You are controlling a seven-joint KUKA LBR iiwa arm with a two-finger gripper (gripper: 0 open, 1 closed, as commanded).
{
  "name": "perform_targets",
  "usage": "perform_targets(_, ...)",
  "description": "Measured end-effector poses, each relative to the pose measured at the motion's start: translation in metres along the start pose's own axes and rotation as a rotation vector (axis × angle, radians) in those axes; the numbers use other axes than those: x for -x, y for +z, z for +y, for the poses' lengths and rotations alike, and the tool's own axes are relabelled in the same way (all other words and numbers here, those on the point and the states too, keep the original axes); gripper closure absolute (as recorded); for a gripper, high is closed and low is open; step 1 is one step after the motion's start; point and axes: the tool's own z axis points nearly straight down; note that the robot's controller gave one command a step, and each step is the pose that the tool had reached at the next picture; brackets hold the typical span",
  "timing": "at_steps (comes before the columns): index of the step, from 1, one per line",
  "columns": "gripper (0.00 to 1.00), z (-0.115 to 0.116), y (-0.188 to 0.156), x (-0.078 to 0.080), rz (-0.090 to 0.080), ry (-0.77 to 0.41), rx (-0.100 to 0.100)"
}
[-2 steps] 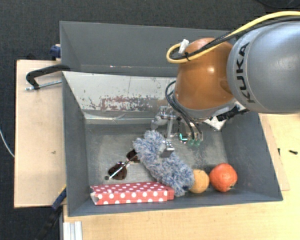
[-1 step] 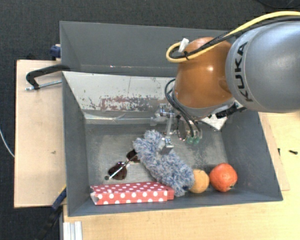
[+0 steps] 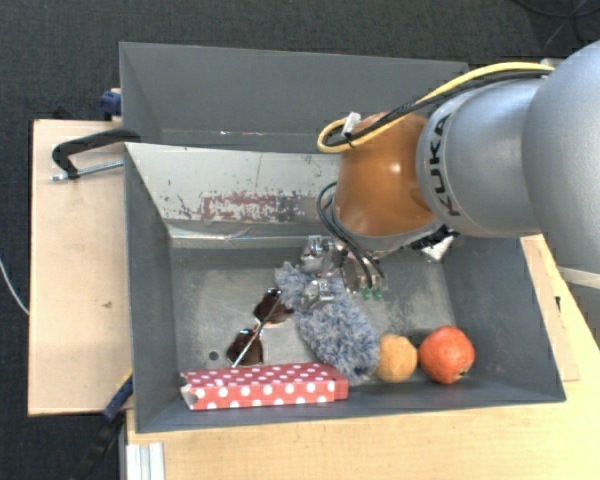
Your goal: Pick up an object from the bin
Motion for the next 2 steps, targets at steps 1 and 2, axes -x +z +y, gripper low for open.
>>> perform_targets(1, 1.00, 0.000, 0.000, 0.000, 0.000, 0.000, 0.000)
perform_targets(2, 1.00, -0.021, -0.180, -0.012, 0.000, -0.031, -0.005)
